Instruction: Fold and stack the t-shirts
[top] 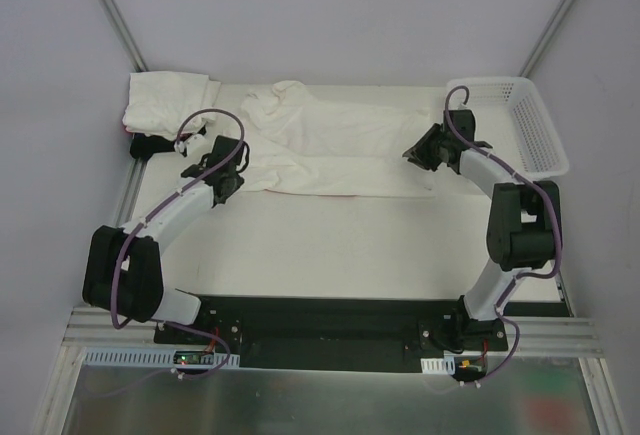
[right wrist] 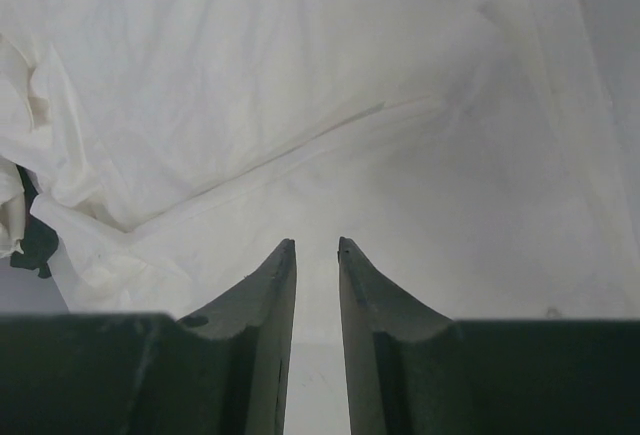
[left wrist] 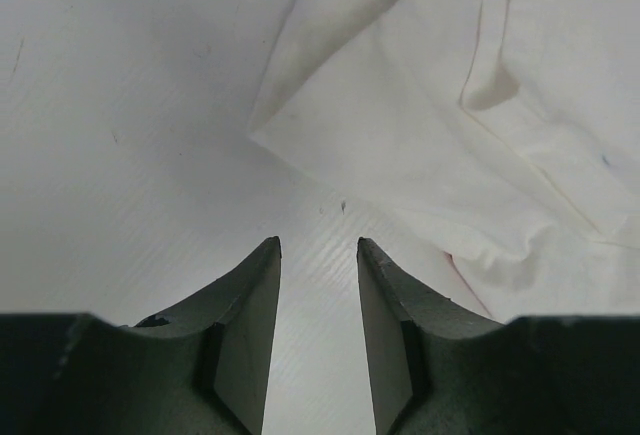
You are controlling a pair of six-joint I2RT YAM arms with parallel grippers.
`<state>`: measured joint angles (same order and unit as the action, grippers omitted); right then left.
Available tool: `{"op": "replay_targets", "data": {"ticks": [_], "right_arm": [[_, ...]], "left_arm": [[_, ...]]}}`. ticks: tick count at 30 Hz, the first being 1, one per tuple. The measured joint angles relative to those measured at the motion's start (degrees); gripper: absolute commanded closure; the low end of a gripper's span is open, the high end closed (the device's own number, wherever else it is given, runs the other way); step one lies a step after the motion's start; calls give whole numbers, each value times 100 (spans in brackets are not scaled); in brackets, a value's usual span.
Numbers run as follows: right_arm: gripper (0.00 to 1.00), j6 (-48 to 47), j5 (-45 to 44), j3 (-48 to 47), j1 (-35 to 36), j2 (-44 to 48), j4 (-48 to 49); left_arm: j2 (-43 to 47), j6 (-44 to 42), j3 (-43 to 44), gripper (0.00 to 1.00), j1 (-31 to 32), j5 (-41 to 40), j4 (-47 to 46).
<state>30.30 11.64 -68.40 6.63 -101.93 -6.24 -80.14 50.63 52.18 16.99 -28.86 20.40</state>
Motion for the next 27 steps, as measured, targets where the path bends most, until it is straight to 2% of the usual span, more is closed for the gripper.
{"op": "replay_targets", "data": {"ticks": [9,15,20,27], "right_arm": [[74,59,50,166,-179,166,94],[74,63,83,223,-249,240,120],[75,76,90,232,-356,267,131],[75,122,164,232,-437,267,138]], "left_arm": [[-501,197,745,61,-289,-391,-61],[-988,404,946,53,-433,-459,-37],[-1414,407,1069,53,-474,-420,136],[-1534,404,1069,55,-474,-297,310]]}}
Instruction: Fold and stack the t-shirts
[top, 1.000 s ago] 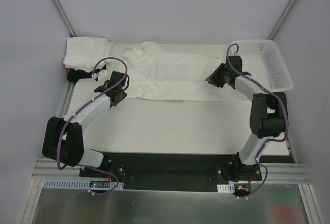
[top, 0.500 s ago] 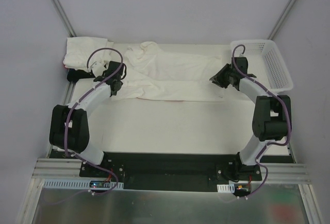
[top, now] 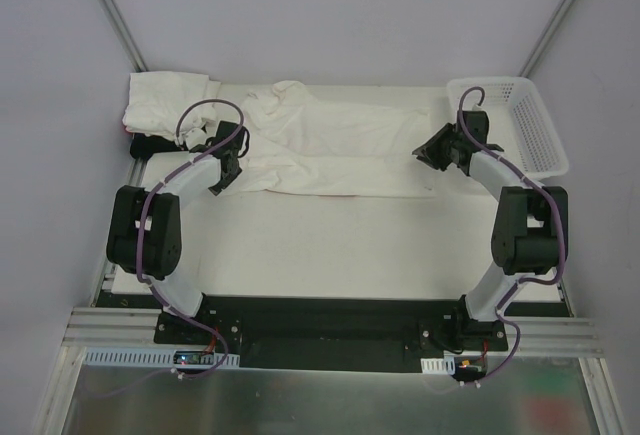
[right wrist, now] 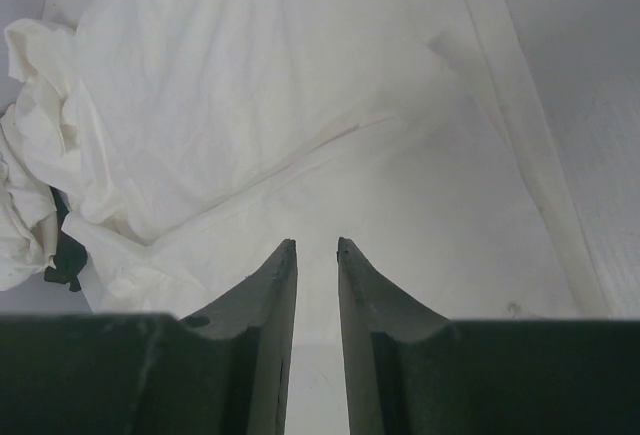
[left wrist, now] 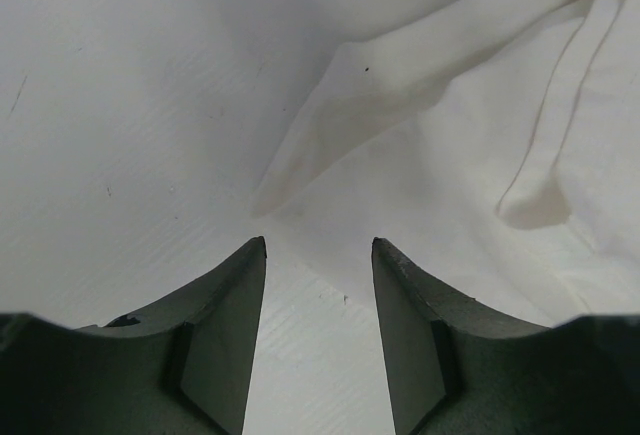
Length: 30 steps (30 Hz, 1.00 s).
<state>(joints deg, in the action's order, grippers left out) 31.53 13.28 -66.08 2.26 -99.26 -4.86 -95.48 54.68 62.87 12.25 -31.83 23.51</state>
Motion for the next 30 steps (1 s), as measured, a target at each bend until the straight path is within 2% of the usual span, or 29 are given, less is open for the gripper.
{"op": "replay_targets", "data": {"ticks": [15,30], "right_arm": [[75,81,188,0,-345,125,9],[75,81,225,0,-463,162,11]], "left_arm": [[-4,2,-308,56,-4,435,286],[-667,-330,415,60,-188,219,426]]}}
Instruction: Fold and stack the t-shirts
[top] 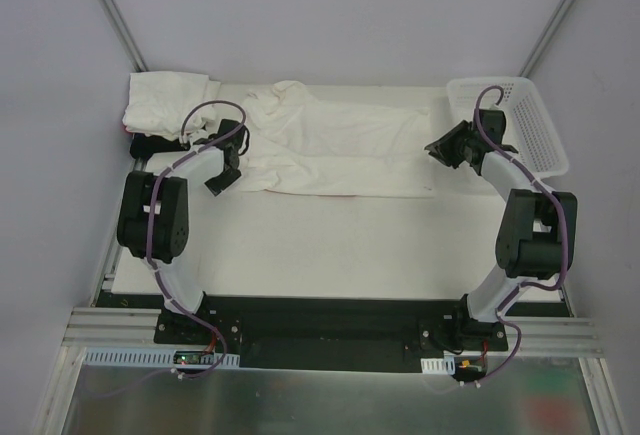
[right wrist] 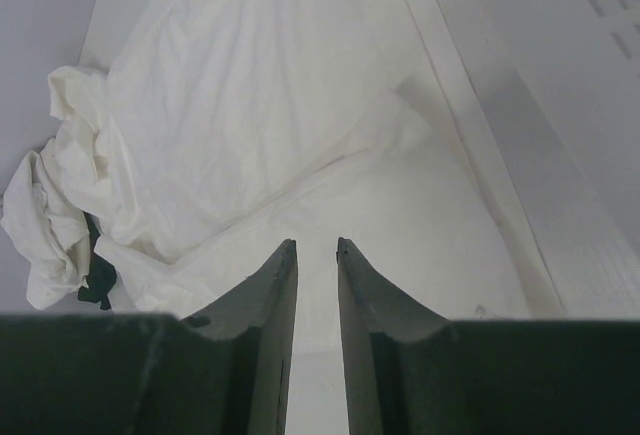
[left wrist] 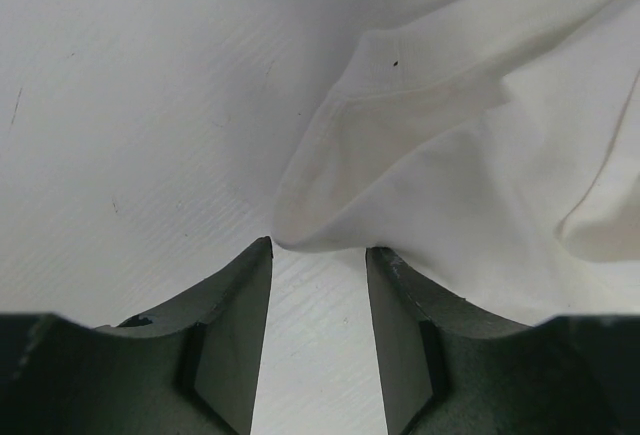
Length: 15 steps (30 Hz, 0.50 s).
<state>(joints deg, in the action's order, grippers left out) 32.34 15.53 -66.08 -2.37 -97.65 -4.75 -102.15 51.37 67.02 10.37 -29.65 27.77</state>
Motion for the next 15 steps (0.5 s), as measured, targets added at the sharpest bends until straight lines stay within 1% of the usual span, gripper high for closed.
{"op": "replay_targets", "data": {"ticks": [2,5,6,7,9,10,13,15], "right_arm": [[75,0,0,0,-28,0,0],[76,0,0,0,-96,0,0],[76,0,2,0,-131,0,0],[76,0,2,0,-166,0,0],[77,0,4,0,-245,0,0],[77,0,7,0,-286,0,0],[77,0,2,2,-407,0,0],[77,0,2,7,-472,2,2]], "left_arm": [[-48,-20,37,61,-13,-2,-7],[-101,-44,37,68,-37,-2,0],[-116,-52,37,73,-37,0,0],[-140,-63,37,75,-37,-2,0],[-175,-74,37,83,-37,0,0],[-190,-81,37,89,-37,0,0],[-212,-98,37,96,-37,0,0],[-225,-116,37,98,-37,0,0]]}}
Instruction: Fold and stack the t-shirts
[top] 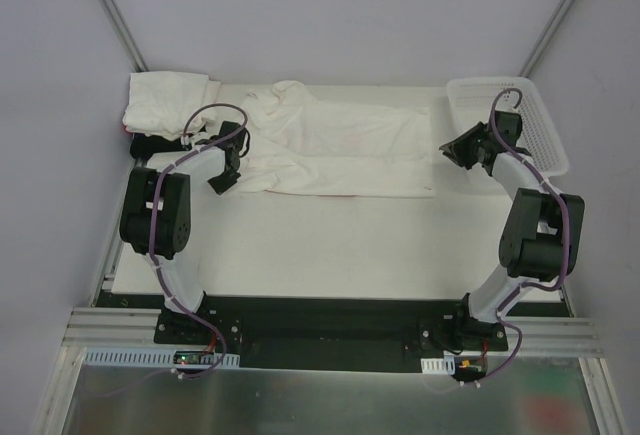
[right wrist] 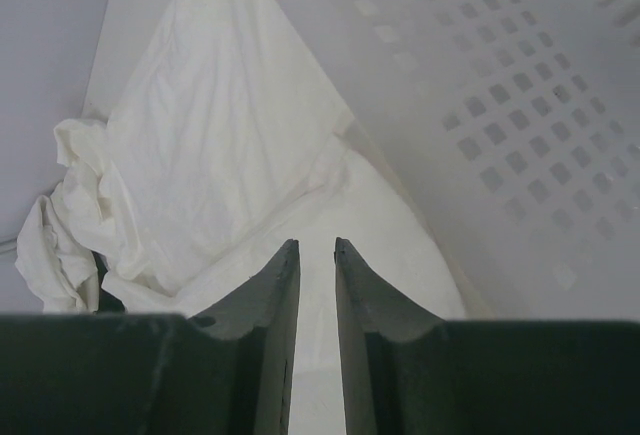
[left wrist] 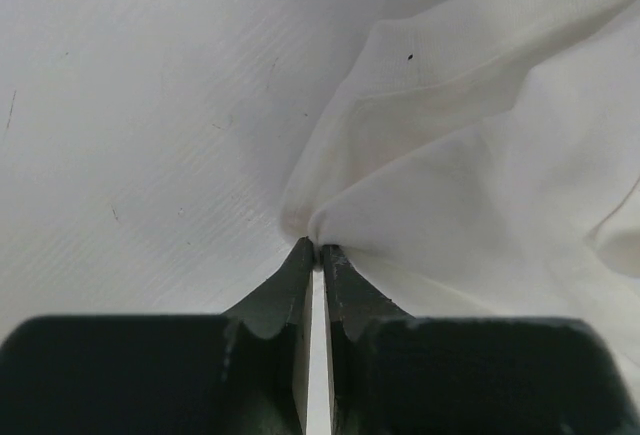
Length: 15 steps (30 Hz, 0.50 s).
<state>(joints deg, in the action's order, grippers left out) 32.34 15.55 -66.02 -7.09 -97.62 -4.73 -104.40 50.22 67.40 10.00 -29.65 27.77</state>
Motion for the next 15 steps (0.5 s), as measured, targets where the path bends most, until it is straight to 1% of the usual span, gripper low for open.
{"op": "replay_targets", "data": {"ticks": [3,15], "right_arm": [[77,2,0,24,-61,24,-2],[77,4,57,127,-140,138,35]], "left_arm": [[-2,-11,0,100,0,-2,0],[439,-11,-92,100,-46,-264,57]]}}
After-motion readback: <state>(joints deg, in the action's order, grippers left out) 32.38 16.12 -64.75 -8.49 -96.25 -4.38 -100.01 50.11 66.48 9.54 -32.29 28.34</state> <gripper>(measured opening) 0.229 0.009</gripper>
